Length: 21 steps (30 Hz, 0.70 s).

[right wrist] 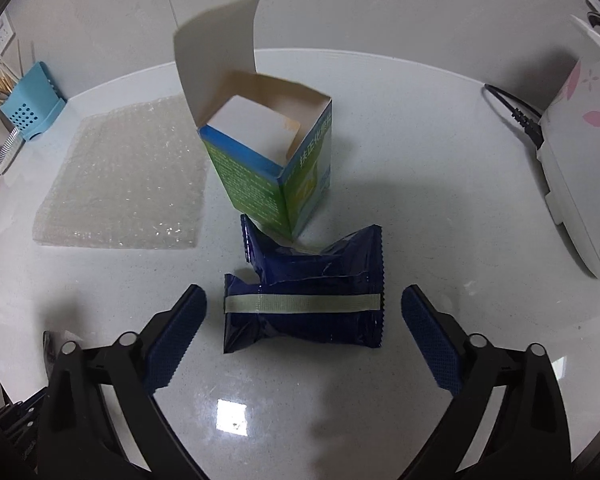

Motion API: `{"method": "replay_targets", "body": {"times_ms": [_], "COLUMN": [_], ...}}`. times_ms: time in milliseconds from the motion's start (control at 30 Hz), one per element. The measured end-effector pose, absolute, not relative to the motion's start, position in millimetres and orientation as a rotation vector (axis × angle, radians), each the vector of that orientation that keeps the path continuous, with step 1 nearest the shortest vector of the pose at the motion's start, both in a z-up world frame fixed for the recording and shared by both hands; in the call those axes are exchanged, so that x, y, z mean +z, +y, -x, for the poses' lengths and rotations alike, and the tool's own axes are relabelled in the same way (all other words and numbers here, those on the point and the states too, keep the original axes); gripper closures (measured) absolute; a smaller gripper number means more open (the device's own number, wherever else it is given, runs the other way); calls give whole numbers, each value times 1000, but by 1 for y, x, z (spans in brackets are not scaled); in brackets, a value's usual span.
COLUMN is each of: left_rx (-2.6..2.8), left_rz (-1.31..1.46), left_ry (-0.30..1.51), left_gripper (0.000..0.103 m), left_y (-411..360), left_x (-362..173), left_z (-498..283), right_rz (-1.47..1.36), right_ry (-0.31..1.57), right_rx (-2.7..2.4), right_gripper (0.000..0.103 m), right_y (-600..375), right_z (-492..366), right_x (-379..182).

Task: Collect trash
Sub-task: 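Grasp the purple stick wrapper with the left tool while the right tool grasps the blue snack wrapper, then lift the purple wrapper with the left tool while the right tool lifts the blue wrapper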

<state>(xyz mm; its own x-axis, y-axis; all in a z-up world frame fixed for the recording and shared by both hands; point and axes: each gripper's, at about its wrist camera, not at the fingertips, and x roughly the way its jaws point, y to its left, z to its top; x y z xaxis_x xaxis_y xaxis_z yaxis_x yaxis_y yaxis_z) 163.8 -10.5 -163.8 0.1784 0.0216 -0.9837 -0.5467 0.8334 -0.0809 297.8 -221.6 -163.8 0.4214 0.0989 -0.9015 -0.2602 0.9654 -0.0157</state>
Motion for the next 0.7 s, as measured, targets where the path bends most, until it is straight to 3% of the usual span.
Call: {"method": "replay_targets", "body": {"times_ms": [400, 700], "left_rx": [358, 282], "left_rz": [419, 390], "left_ry": [1270, 1209], "left_gripper": [89, 89], "left_y": [-12, -26], "left_x": [-150, -140], "left_z": [-157, -155], "right_rz": [172, 189], "right_ry": [1121, 1072], "right_rx": [225, 230], "right_gripper": [67, 73], "right_y": [-225, -232], "right_z": [-298, -279], "right_x": [-167, -155]}}
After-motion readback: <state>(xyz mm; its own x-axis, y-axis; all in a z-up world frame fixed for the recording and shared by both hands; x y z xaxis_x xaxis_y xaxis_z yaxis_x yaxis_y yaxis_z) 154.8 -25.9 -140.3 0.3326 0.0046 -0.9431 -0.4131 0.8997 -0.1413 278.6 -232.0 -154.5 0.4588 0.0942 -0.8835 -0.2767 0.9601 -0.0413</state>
